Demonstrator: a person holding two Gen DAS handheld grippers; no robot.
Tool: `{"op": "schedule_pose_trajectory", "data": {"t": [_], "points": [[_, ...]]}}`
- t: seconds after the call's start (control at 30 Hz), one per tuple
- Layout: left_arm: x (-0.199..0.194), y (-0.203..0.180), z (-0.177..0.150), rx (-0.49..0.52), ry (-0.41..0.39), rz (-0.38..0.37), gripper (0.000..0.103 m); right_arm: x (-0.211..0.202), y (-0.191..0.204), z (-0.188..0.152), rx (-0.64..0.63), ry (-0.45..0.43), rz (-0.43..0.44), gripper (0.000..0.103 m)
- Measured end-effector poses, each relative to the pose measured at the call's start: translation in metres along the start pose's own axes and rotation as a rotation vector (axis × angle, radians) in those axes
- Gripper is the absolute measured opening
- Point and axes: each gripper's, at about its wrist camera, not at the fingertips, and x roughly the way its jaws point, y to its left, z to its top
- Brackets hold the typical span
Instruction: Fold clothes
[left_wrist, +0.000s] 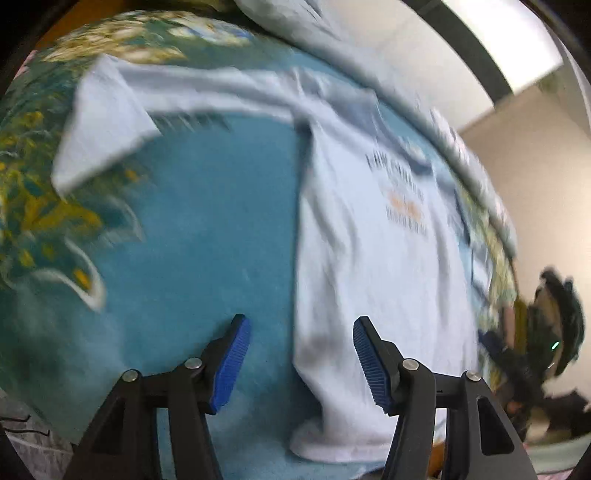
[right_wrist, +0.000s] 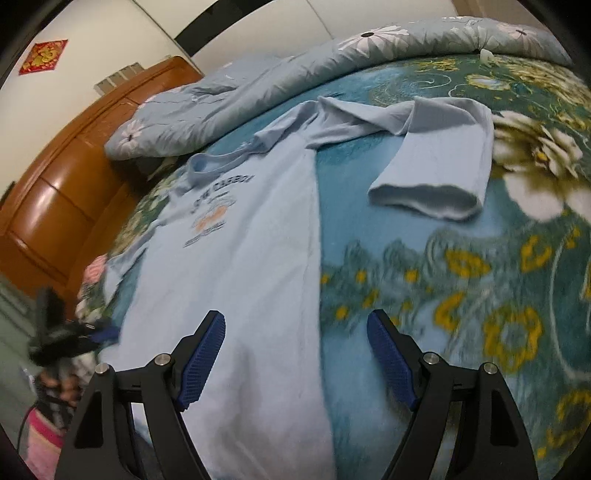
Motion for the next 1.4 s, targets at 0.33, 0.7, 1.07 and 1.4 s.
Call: {"op": "schedule_pose_trajectory", "data": {"t": [0.33, 0.7, 1.07, 1.4], "points": [[0.001, -0.007, -0.038, -0.042, 0.072, -0.282, 0.074, -0.022, -0.004, -0.044, 0.062, 0.112, 0.192, 0.071], [-0.017, 0.009, -0.051, -0.136, 0.002, -0.295, 0.01, -0.026, -0.023, -0.049, 0.166, 0.102, 0.189, 0.006], [-0.02, 0.015, -0.057, -0.103, -0.029, -0.153, 0.009, -0.025, -0.022, -0.046, 0.073, 0.122, 0.107, 0.006], [-0.062, 0.036, -0.021, -0.088, -0.177, 0.052, 0.045, -0.051, -0.021, 0.018, -0.088, -0.041, -0.112, 0.018]]}}
